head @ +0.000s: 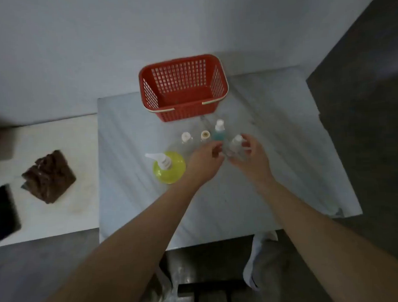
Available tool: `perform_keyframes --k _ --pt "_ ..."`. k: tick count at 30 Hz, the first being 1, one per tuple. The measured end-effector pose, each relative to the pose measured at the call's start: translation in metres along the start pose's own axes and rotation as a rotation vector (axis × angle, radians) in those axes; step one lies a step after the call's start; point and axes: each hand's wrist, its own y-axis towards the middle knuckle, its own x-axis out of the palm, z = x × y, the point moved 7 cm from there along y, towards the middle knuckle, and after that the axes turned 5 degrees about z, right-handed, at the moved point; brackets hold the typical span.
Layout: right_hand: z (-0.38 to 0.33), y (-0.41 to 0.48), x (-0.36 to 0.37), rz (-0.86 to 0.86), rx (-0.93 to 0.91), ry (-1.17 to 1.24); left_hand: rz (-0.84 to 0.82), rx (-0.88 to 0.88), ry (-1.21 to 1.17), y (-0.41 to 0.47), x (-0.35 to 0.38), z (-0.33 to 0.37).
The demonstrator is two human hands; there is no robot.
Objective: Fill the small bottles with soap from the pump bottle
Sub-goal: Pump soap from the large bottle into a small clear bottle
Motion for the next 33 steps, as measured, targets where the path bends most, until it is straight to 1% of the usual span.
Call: perform_keyframes --k 3,7,12,17,21,25,27,28,31,33 --pt "0.004 0.007 0.007 0.020 -0.077 -0.044 0.021 0.070 -0.033 0.011 0.010 0.002" --pt "0.011 0.006 0.010 0.053 -0.134 -0.019 0.100 0.189 -0.055 0.016 0.015 0.008" --pt "0.015 0.005 0.013 0.023 -0.170 -0.002 0.207 0.377 -0.018 0.007 0.014 0.016" --pt "0.020 -0.017 0.017 -0.041 -0.299 -0.026 0.259 0.440 -0.015 -0.014 0.019 0.003" --pt "0.027 -0.054 0.015 -0.033 -0.400 -0.021 0.279 0.453 0.008 -0.050 0.025 -0.004" --pt "0.025 -0.090 0.018 -0.103 -0.403 0.053 0.317 0.477 0.017 -0.088 0.022 -0.007" --pt "0.025 -0.102 0.022 -0.132 -0.358 0.067 0.339 0.475 0.011 -0.105 0.019 -0.008" --pt "0.023 -0.108 0.022 -0.137 -0.369 0.068 0.345 0.481 0.011 -0.111 0.018 -0.008" --pt "0.015 -0.131 0.015 -0.135 -0.494 0.071 0.352 0.506 0.025 -0.129 0.015 -0.008" --pt "0.014 -0.143 0.011 -0.150 -0.504 0.103 0.357 0.501 0.024 -0.138 0.012 -0.010"
